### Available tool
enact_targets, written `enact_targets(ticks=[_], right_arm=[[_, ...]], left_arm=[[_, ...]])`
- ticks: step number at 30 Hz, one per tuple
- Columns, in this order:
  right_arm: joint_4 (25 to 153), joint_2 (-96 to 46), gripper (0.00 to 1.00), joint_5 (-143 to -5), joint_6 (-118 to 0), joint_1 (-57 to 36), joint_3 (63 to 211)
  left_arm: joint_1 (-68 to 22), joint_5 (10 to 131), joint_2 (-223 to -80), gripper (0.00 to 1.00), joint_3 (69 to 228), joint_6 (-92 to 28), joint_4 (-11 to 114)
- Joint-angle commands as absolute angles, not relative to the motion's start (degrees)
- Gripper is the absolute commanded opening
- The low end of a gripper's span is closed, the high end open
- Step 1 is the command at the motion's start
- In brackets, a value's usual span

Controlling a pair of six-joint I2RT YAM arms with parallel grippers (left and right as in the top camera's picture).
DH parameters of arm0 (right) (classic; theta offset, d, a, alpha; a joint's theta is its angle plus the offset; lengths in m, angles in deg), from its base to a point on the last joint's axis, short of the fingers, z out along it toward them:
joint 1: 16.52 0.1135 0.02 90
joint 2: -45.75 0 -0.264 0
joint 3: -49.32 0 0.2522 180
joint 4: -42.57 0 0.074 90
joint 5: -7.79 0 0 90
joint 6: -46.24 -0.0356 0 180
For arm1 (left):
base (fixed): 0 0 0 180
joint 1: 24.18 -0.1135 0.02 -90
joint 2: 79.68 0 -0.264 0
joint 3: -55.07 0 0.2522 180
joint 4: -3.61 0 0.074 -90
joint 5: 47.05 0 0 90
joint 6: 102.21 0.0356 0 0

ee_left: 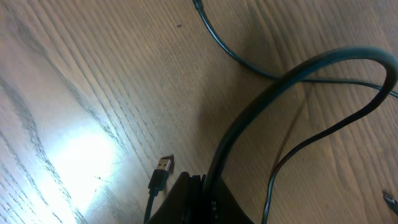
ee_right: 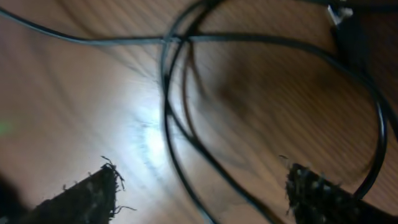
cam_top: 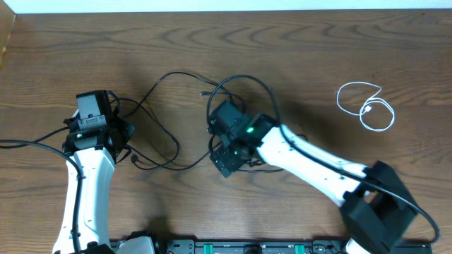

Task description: Untangle cables

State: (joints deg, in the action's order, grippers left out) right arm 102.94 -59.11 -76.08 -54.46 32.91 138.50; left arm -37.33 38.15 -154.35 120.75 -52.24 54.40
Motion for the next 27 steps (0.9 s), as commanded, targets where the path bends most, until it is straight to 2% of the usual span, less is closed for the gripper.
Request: enact_targets(ticks=[1,2,3,4,12,20,27], right_arm=[[103.07,-62.32,0.72,-82.77,-52.82,33.85,139.28],[103.05,-63.2,0.45,-82.75,-52.84,33.83,139.28],[103.09,-63.57,0.06,-82.77,-52.84,33.83,139.28],[103.2,-63.72,0.01,-82.73,-52.88,33.77,139.31],[103.73,-59.57,0.01,-79.34,-57.95,33.02,145.69],[103.66,-53.67,0.01,-55.32,-64.4,28.28,154.26],[103.16,-52.07,0.01,-51.89,-65.36,23.08,154.61]], left_arm=[[-37.72,37.65,-154.29,0.08,120.42,-51.28,54.43],[-37.72,37.65,-154.29,0.08,120.42,-51.28,54.43],[-37.72,37.65,-154.29,0.08,120.42,-51.3,54.43],[-37.72,37.65,-154.29,0.08,120.42,-51.3,54.43],[-37.72,37.65,-154.29,0.08,120.42,-51.3,54.38],[-37.72,37.65,-154.29,0.08,120.42,-51.3,54.38],[-37.72,37.65,-154.29,0.08,120.42,-51.3,54.38]])
